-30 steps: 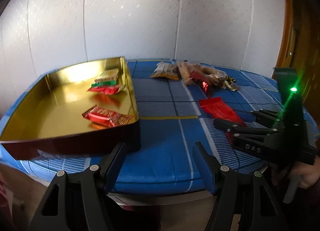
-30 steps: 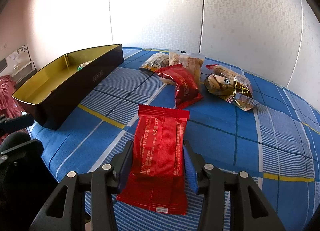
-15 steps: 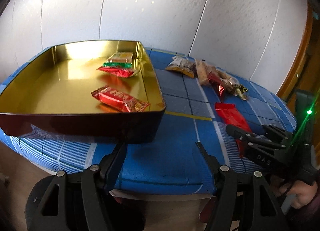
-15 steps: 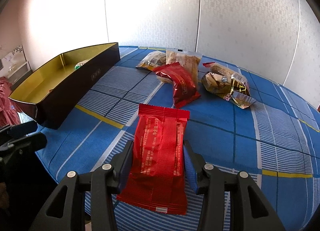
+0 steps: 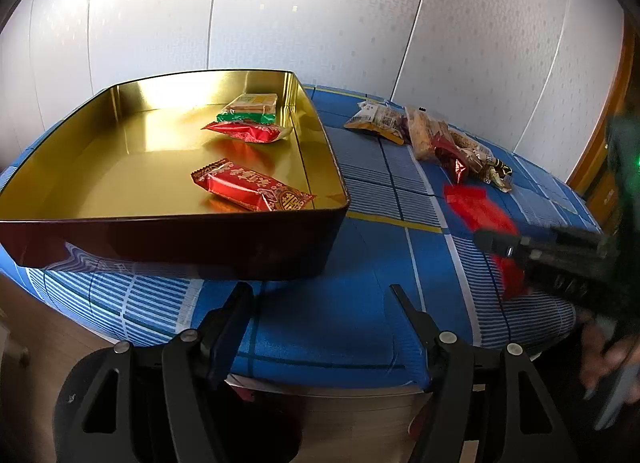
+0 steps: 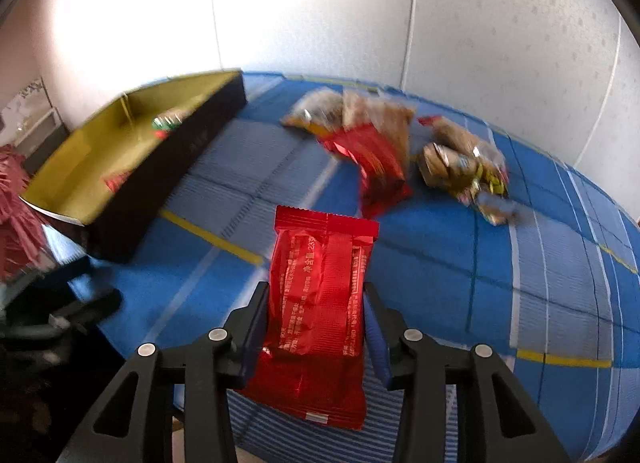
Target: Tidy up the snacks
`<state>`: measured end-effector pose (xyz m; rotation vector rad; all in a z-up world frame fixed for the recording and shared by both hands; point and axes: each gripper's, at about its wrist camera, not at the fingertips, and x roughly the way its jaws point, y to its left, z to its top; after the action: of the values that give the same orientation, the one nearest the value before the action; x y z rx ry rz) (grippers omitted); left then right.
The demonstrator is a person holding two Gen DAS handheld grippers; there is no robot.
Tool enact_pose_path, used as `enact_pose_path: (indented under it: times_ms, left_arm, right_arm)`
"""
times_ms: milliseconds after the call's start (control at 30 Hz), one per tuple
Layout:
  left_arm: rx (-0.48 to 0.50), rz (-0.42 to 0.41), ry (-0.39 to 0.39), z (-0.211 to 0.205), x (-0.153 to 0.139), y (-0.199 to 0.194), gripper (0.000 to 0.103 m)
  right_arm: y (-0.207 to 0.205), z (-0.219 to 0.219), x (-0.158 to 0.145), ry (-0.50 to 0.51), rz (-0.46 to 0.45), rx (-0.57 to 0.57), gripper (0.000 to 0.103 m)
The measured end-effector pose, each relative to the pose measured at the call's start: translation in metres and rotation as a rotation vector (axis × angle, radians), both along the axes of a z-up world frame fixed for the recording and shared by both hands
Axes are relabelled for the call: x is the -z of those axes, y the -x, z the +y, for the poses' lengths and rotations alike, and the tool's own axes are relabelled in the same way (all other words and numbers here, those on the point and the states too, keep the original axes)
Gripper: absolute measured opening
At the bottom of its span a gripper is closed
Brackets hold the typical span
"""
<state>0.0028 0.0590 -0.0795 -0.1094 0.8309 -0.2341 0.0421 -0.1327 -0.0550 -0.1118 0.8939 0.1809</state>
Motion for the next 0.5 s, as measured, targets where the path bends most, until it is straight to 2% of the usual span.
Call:
enact_pose_path:
  times_ms: [200, 500]
  left_arm:
    - [0.0, 0.001, 0.007, 0.001, 0.0, -0.001, 0.068]
    - [-0.003, 0.001, 0.016, 0.0, -0.001, 0.0, 0.068]
  right_arm:
    - [-0.015, 0.028, -0.036, -0.092, -0.004, -0.144, 0.044]
    - [-0.046, 0.088, -0.066, -0.183, 0.048, -0.365, 0.044]
